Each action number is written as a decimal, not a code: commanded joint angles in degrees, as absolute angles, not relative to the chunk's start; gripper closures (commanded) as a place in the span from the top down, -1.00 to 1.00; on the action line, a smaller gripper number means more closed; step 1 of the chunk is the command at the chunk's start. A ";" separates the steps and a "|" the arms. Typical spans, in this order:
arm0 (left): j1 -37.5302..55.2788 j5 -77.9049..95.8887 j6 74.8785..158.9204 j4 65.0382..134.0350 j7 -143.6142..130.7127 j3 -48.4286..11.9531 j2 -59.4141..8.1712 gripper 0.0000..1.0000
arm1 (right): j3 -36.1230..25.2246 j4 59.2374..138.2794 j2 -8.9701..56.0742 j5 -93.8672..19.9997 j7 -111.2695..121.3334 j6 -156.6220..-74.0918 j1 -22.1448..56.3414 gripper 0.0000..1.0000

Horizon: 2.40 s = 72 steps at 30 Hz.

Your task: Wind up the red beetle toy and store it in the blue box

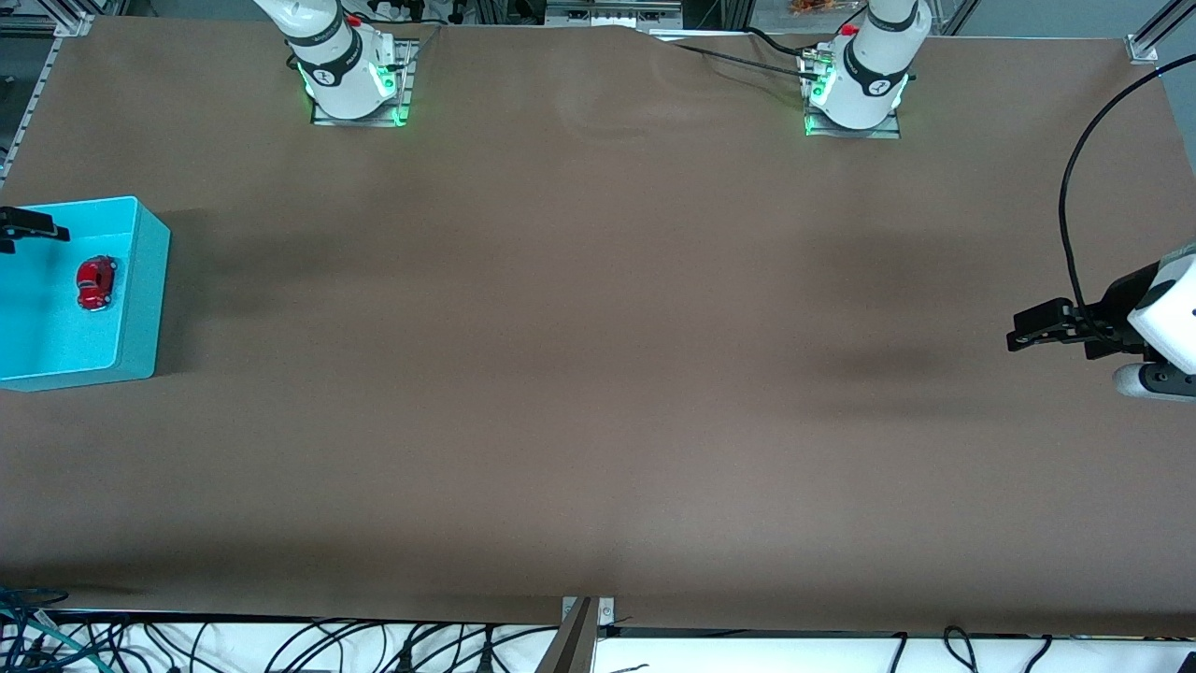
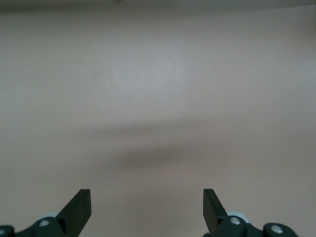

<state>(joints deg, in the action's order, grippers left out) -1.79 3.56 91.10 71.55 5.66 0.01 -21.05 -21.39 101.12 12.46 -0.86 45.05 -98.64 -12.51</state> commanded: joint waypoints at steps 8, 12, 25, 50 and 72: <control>-1.93 2.99 90.44 69.52 6.33 -0.09 -22.06 1.00 | -16.35 102.04 3.26 1.41 36.48 -92.37 -12.13 1.00; -1.85 2.99 90.44 69.52 6.33 -0.17 -22.06 1.00 | -15.21 102.13 1.68 1.41 35.07 -92.11 -12.13 1.00; -1.93 2.99 90.44 69.52 6.33 -0.09 -22.06 1.00 | -10.99 102.30 -6.06 1.41 31.12 -84.99 -12.13 1.00; -1.85 2.99 90.44 69.52 6.33 -0.09 -22.06 1.00 | 5.09 98.44 -8.61 1.05 10.47 -79.37 -11.51 1.00; -1.85 3.08 90.44 69.52 6.33 -0.18 -22.06 1.00 | 12.13 98.61 -7.30 0.35 -0.88 -81.30 -8.88 1.00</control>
